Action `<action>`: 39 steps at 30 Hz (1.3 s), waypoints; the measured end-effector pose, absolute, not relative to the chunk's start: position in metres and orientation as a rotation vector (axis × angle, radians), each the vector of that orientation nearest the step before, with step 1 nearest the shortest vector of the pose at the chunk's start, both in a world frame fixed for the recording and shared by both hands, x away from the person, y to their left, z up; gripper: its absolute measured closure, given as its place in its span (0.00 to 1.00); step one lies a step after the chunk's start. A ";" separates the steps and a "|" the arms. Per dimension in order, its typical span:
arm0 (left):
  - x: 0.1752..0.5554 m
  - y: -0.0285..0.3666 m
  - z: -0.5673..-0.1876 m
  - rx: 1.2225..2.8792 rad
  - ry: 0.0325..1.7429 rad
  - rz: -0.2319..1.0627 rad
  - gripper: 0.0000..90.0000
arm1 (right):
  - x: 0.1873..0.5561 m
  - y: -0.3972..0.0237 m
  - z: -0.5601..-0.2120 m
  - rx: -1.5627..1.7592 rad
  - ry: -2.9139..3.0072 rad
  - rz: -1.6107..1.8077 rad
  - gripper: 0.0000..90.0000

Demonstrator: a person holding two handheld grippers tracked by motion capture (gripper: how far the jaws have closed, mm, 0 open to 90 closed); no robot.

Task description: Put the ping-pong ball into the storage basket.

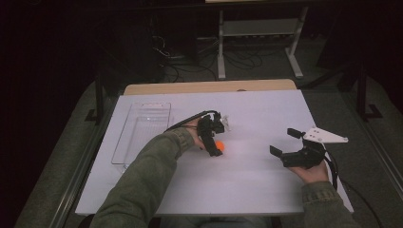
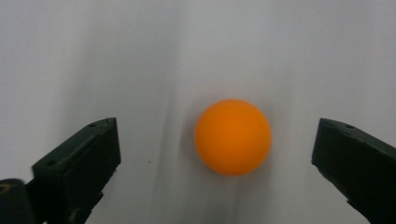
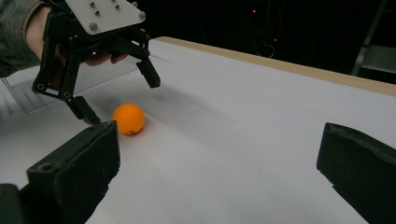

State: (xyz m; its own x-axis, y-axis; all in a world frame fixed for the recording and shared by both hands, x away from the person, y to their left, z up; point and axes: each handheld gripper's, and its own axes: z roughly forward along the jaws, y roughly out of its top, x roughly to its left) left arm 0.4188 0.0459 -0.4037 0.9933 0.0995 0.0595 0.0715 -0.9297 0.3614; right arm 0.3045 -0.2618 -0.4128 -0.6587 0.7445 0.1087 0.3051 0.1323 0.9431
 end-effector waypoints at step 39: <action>0.416 0.045 -0.406 2.799 0.039 0.044 0.56 | 0.305 -0.261 -0.413 1.008 2.035 1.537 0.00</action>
State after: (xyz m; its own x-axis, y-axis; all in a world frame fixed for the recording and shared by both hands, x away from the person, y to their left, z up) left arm 0.4162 0.0455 -0.4055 0.9991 0.0320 0.0262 0.0214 -0.9417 0.3358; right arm 0.3053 -0.2610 -0.4133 -0.6620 0.7418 0.1074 0.3063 0.1369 0.9421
